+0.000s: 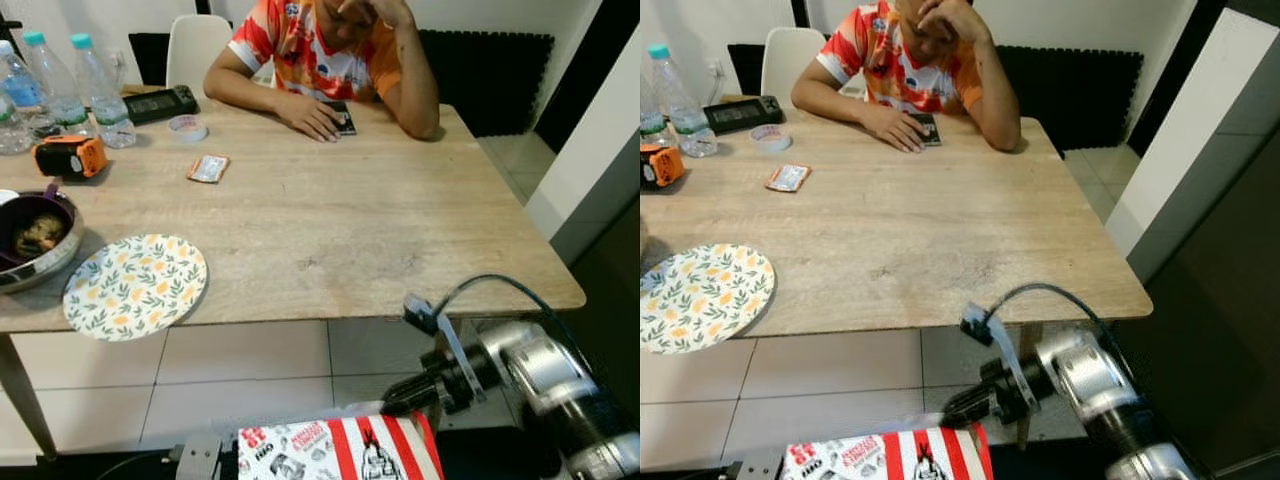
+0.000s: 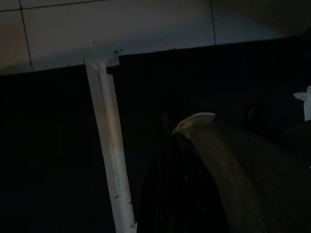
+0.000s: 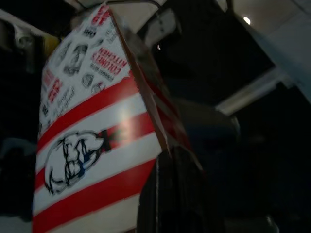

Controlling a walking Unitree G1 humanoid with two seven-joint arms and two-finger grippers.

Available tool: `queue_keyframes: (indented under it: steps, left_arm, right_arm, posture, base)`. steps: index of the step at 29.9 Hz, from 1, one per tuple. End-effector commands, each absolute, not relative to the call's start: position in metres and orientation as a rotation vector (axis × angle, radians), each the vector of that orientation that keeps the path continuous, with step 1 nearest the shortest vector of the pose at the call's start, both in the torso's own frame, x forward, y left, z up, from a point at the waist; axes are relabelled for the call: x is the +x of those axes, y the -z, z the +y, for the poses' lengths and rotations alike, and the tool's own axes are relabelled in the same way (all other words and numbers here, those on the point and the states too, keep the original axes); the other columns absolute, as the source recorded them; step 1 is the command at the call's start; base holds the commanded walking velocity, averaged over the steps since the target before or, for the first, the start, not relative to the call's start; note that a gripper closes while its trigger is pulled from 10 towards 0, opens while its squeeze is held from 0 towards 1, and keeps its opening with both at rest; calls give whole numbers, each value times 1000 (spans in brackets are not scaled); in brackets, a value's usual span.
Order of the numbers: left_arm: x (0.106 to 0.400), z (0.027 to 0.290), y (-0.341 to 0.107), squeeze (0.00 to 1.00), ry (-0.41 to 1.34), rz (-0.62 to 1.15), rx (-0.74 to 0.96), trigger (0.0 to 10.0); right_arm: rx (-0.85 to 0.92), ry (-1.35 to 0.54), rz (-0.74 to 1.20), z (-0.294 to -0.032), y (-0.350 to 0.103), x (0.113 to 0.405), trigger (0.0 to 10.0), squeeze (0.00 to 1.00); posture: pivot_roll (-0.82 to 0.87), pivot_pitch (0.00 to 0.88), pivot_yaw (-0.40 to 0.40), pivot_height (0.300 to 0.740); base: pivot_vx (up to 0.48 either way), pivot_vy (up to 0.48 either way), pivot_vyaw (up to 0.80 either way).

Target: Restocking fridge

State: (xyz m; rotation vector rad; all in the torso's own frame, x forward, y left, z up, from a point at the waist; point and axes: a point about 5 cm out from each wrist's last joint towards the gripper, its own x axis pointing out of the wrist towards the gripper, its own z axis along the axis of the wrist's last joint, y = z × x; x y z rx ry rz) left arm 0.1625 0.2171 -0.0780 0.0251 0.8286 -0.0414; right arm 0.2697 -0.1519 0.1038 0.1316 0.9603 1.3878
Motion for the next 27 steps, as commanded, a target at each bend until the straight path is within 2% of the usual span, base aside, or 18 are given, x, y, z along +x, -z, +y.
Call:
queue_keyframes:
  steps: [1,6,11,19,20,22,24,25,27]
  left_arm:
    - [154,211,84,0,58,869,19,10000]
    - [155,210,84,0,63,876,21,10000]
    - [159,208,84,0,66,883,20,10000]
    - [159,209,84,0,63,887,21,10000]
    - [160,209,84,0,63,887,21,10000]
    - [160,209,84,0,62,888,21,10000]
    - [160,209,84,0,58,888,18,10000]
    - [160,209,84,0,58,888,18,10000]
    - [161,209,84,0,56,888,16,10000]
  right_arm:
    - [143,-1356,936,-155,-107,264,0,0]
    - [140,-1248,929,-164,-91,259,0,0]
    - [145,-825,945,-197,-35,259,0,0]
    - [182,-590,980,-215,-4,243,0,0]
    - [187,-499,987,-221,8,237,0,0]
    - [190,-460,989,-224,12,235,0,0]
    - [215,-285,971,-235,26,229,0,0]
    - [215,-285,971,-235,26,229,0,0]
    - [289,-148,961,-241,36,221,0,0]
  posture:
    - [38,110,-72,740]
    - [27,108,-62,740]
    - [22,104,-57,740]
    - [20,92,-50,740]
    - [22,89,-51,740]
    - [24,88,-52,740]
    - [25,81,-54,740]
    - [25,81,-54,740]
    - [25,81,-54,740]
  base:
    - [0,0,0]
    - [0,0,0]
    - [0,0,0]
    - [0,0,0]
    - [0,0,0]
    - [0,0,0]
    - [0,0,0]
    - [0,0,0]
    - [0,0,0]
